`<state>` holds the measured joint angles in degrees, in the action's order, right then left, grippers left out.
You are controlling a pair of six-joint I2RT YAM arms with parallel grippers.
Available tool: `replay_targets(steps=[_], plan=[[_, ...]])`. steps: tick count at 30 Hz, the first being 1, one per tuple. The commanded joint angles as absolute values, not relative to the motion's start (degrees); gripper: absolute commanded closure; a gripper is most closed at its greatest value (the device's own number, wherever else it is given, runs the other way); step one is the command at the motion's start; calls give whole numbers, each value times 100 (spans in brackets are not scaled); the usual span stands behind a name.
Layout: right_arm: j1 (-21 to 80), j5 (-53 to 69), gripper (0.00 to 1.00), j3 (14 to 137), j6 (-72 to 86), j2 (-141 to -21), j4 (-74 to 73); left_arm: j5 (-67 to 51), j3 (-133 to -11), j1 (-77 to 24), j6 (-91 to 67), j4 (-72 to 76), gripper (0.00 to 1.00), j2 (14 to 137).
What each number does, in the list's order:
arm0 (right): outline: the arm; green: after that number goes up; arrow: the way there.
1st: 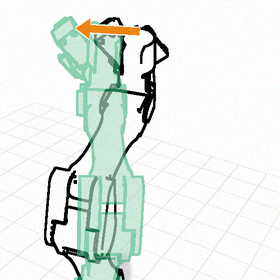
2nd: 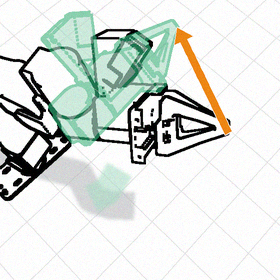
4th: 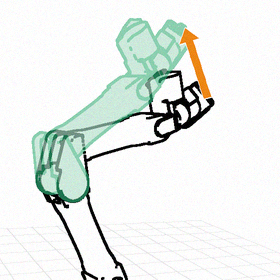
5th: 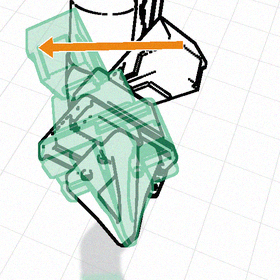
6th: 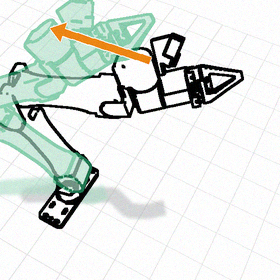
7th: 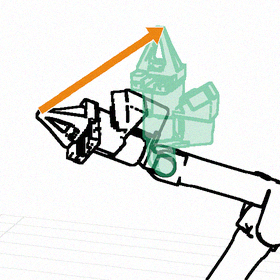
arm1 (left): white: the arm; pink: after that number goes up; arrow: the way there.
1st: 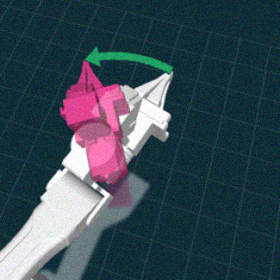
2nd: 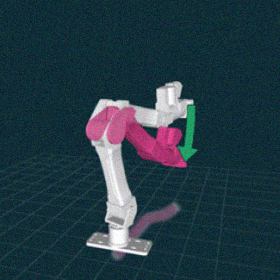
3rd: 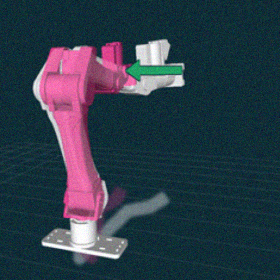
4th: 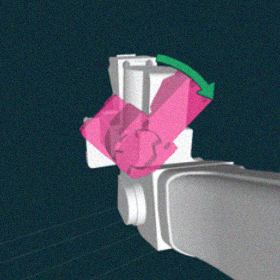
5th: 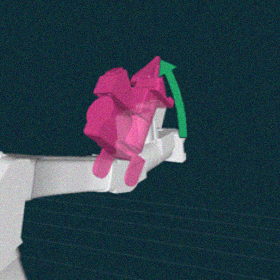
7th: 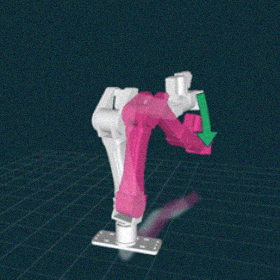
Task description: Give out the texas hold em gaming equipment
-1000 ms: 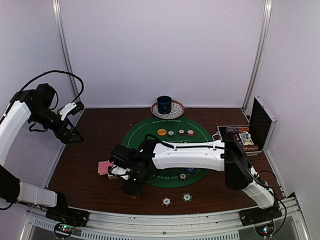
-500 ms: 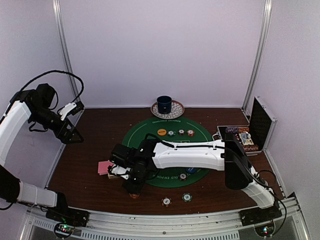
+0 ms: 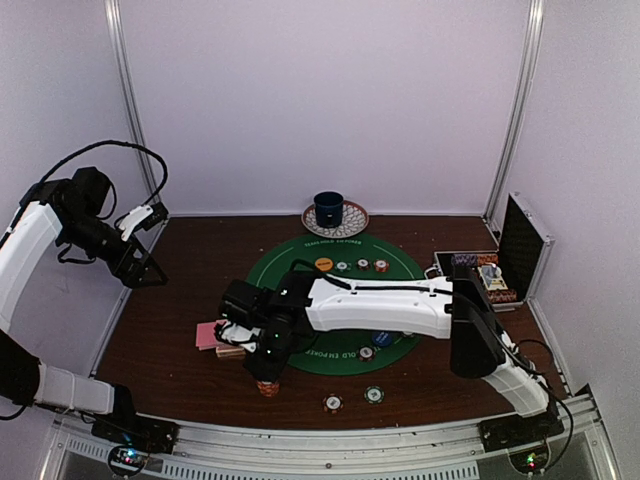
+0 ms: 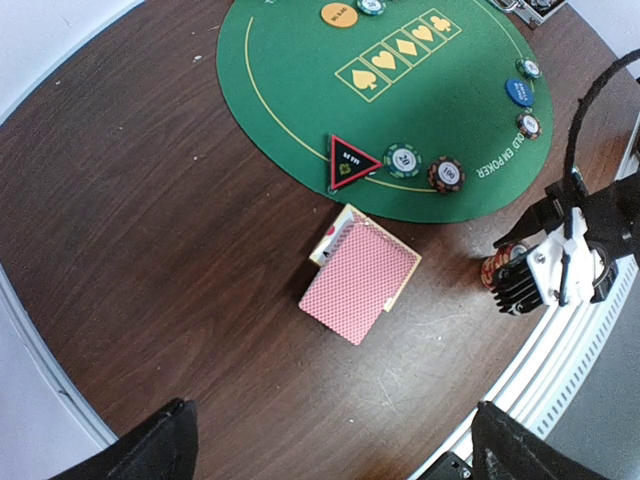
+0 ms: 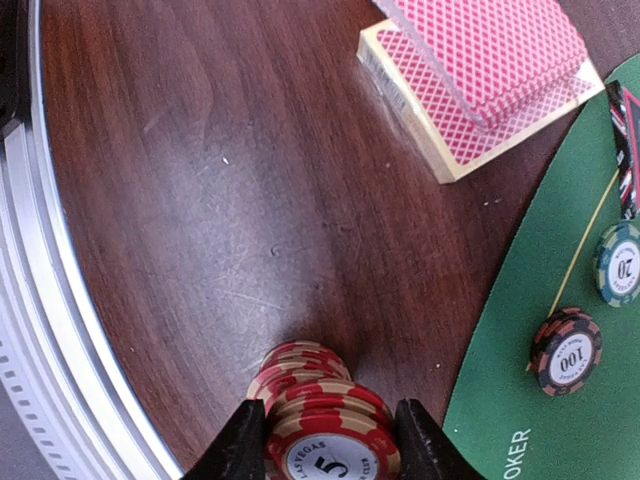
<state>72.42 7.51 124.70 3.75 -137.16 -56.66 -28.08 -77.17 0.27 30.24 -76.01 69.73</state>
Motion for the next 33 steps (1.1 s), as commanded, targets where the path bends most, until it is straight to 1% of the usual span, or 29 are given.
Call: replay_targets(steps=[1, 9, 15, 20, 33], plan=[[7099, 471, 90, 12849, 321, -13312, -5835, -2850, -7787, 25, 3129, -7537, 2, 6885], [6378, 170, 90, 13149, 554, -13425, -5844, -2851, -7801, 19, 3138, -7538, 2, 6879], [5758, 45, 90, 13278, 698, -13778, -5690, -2873, -7805, 19, 3146, -7538, 3, 6886], [5437, 86, 90, 13372, 804, -14079, -5511, -2891, -7818, 18, 3164, -7536, 2, 6939], [5335, 393, 90, 13551, 1024, -14755, -5369, -2929, -7833, 18, 3190, -7536, 2, 6981]])
